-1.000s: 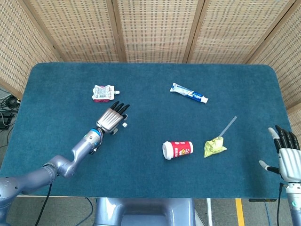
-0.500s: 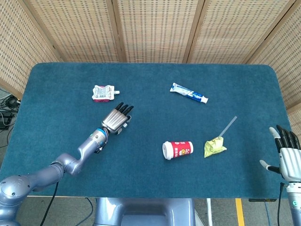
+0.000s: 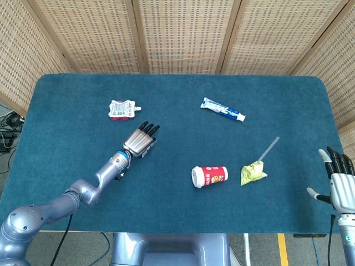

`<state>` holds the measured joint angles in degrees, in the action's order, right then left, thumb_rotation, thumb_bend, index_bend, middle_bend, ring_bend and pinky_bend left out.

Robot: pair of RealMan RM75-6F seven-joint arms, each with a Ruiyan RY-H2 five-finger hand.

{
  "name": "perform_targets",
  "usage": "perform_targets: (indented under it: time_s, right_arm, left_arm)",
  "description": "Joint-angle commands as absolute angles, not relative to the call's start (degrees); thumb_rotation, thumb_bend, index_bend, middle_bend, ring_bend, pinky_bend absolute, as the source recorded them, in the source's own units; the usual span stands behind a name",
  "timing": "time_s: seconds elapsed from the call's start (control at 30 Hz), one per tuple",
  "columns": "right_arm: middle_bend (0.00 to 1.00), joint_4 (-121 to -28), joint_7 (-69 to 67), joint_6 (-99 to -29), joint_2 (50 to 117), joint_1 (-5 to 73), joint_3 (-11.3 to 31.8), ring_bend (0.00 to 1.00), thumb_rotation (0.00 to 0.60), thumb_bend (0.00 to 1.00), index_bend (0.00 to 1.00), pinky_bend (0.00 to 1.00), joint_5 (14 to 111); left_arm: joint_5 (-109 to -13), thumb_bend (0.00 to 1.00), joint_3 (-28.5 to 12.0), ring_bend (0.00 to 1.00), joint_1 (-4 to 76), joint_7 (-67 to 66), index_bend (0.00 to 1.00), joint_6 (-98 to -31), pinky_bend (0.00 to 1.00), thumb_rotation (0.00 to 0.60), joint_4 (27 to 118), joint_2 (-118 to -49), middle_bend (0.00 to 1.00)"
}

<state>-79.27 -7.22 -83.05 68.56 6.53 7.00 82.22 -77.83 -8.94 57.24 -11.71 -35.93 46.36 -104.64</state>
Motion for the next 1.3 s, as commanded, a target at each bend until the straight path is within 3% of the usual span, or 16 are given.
perform_targets:
  time_s: [0.03, 0.47, 0.9, 1.0, 1.17, 1.3]
  right_arm:
    - [0.0, -79.2, -7.19, -83.09, 68.62, 6.53, 7.01, 0.0, 0.6, 0.0, 0.0, 0.0, 82.23]
    - [0.0, -80.05, -7.16, -84.14, 68.42, 6.31, 6.77, 0.0, 0.6, 0.0, 0.0, 0.0, 83.26]
    - [0.0, -82.75, -7.0, -86.86, 67.28, 5.44, 5.76, 0.0, 0.6, 0.0, 0.0, 0.0, 86.18]
    - [0.0, -83.35, -6.82, -87.52, 67.03, 5.23, 5.54, 0.0, 0.6, 0.0, 0.0, 0.0, 86.87]
    - [0.0, -84.02, -7.01, -88.25, 66.59, 4.92, 5.41, 0.0, 0.6, 0.0, 0.0, 0.0, 87.36]
    - [0.0, -84.28, -6.98, -88.33, 66.42, 4.85, 5.24, 0.0, 0.6, 0.0, 0.0, 0.0, 87.63]
  left_arm:
    - [-77.9, 0.44, -8.74, 0.0, 57.26, -11.3, 0.48, -36.17, 0.04, 0.6, 46.13, -104.72, 0.0]
    - [-78.55, 0.44, -8.41, 0.0, 55.93, -10.51, 0.5, -40.68, 0.04, 0.6, 50.25, -101.77, 0.0]
    - [-79.04, 0.44, -10.06, 0.0, 51.1, -17.12, 0.49, -51.99, 0.04, 0.6, 75.14, -84.78, 0.0]
    - [-78.11, 0.42, -10.18, 0.0, 50.39, -19.12, 0.44, -52.73, 0.03, 0.6, 78.67, -82.52, 0.0]
    - [-76.23, 0.39, -10.07, 0.0, 49.67, -21.17, 0.23, -52.75, 0.03, 0.6, 82.15, -80.33, 0.0]
    - [-75.02, 0.31, -9.98, 0.0, 49.59, -22.83, 0.16, -52.58, 0.02, 0.6, 83.61, -79.51, 0.0]
